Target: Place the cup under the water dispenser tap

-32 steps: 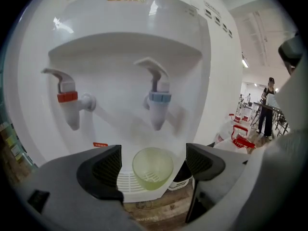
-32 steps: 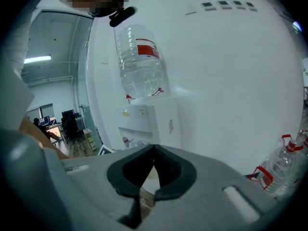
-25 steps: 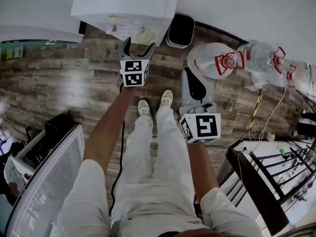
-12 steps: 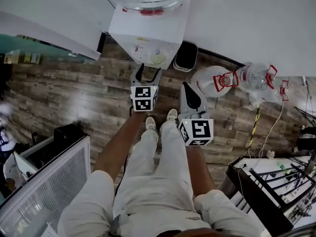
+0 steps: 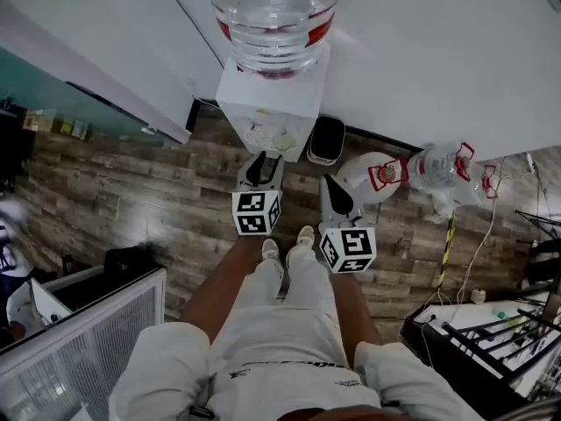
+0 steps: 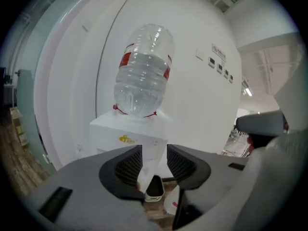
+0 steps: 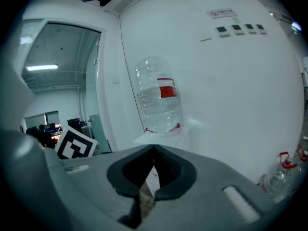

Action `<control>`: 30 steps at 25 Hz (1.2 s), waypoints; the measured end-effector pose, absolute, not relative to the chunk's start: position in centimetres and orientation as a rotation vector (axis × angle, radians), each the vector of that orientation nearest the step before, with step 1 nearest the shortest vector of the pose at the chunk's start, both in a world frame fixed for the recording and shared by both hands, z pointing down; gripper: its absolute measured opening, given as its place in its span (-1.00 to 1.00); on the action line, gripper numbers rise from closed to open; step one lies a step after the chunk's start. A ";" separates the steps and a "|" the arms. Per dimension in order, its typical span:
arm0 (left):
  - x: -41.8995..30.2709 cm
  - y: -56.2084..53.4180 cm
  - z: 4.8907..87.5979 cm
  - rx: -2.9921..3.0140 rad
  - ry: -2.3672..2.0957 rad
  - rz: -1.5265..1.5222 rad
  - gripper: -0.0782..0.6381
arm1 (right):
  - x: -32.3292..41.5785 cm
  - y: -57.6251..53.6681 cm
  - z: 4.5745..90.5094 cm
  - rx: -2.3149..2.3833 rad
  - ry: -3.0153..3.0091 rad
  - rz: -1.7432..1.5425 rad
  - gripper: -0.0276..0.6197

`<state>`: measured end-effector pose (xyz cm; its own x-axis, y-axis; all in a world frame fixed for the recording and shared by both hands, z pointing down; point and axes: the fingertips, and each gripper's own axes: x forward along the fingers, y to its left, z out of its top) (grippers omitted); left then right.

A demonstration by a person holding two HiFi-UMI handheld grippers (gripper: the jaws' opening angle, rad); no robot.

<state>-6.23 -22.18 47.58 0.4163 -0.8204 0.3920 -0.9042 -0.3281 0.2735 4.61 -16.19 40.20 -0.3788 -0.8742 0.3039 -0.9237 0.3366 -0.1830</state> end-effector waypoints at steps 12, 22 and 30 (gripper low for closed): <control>-6.6 -18.8 35.5 2.350 -1.472 0.149 -0.70 | 4.7 -15.5 31.5 1.682 -2.533 0.434 -0.92; -5.0 -16.4 29.0 2.426 -1.471 0.119 -0.79 | 3.9 -14.4 27.7 1.623 -2.597 0.439 -0.92; -4.9 -14.3 25.8 2.450 -1.472 0.071 -0.79 | 3.6 -13.2 25.7 1.625 -2.618 0.403 -0.92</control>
